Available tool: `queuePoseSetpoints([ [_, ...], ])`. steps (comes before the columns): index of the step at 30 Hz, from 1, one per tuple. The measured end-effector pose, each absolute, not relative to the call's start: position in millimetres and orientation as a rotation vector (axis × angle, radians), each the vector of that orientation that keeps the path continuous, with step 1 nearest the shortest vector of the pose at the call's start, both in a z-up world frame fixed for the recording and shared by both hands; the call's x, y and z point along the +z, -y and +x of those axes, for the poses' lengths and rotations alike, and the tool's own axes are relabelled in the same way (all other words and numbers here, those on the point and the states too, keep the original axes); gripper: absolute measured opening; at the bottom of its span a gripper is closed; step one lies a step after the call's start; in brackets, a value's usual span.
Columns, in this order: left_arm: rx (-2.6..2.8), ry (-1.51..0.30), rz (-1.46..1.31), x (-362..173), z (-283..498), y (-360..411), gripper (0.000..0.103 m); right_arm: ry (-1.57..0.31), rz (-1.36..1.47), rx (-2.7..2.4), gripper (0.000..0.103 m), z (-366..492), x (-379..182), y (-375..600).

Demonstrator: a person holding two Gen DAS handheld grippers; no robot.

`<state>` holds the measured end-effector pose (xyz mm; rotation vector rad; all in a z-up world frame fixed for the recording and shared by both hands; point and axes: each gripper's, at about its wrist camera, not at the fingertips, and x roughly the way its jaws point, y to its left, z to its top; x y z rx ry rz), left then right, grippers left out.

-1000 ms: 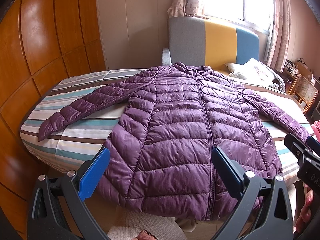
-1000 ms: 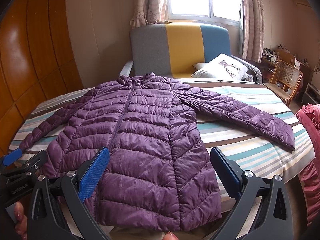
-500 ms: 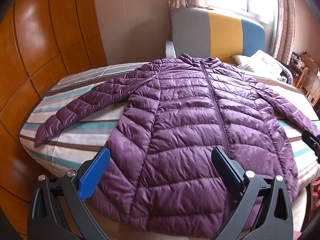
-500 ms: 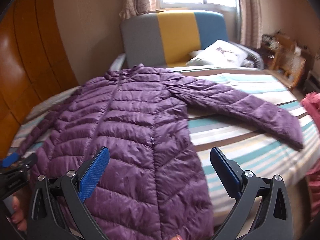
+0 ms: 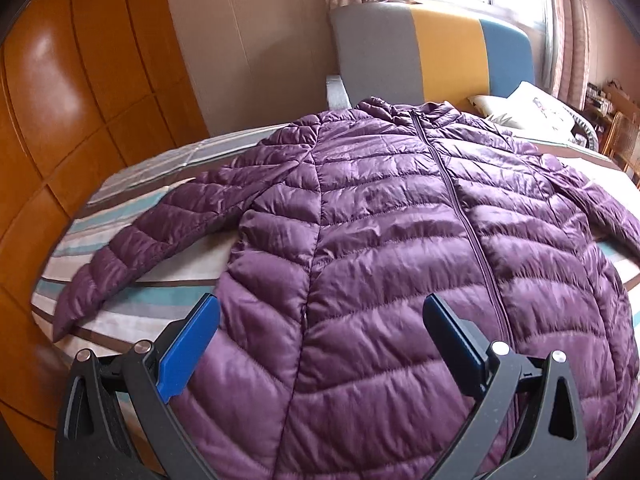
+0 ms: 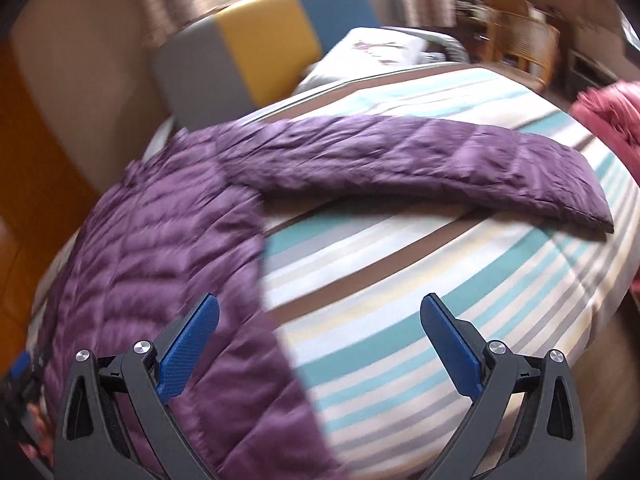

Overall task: Fold large clothes
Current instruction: 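Grasp the jacket sleeve cuff with the right gripper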

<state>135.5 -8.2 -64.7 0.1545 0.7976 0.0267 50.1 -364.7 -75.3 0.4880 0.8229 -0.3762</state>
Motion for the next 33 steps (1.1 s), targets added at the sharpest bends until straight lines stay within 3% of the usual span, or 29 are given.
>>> queuePoseSetpoints([
  [2, 0.06, -0.808, 0.153, -71.0, 147.4, 4.9, 0.101, -0.815, 0.518, -0.434, 0.094, 50.4, -79.4, 384.8],
  [4, 0.088, -0.815, 0.162, -75.8, 156.1, 2.9, 0.101, -0.829, 0.554, -0.487, 0.082, 51.9, -85.4, 404.1],
  [11, 0.119, -0.822, 0.13, -89.0, 188.6, -11.4, 0.101, -0.8, 0.819, -0.62, 0.072, 50.6, -113.9, 471.6],
  [18, 0.109, -0.839, 0.122, -107.6, 202.7, -16.2, 0.101, -0.622, 1.072, -0.698, 0.069, 39.8, -122.6, 515.5],
  [23, 0.109, -0.845, 0.128, -121.0, 202.3, -14.3, 0.101, -0.566, 1.15, -0.763, 0.052, 41.7, -129.1, 532.1],
  [28, 0.116, -0.84, 0.123, -125.6, 200.2, -13.1, 0.101, -0.52, 1.22, -0.801, 0.018, 38.3, -139.5, 550.7],
  [33, 0.129, -0.852, 0.12, -121.3, 201.5, -18.0, 0.101, -0.543, 1.109, -0.799, 0.009, 48.7, -131.8, 556.0],
])
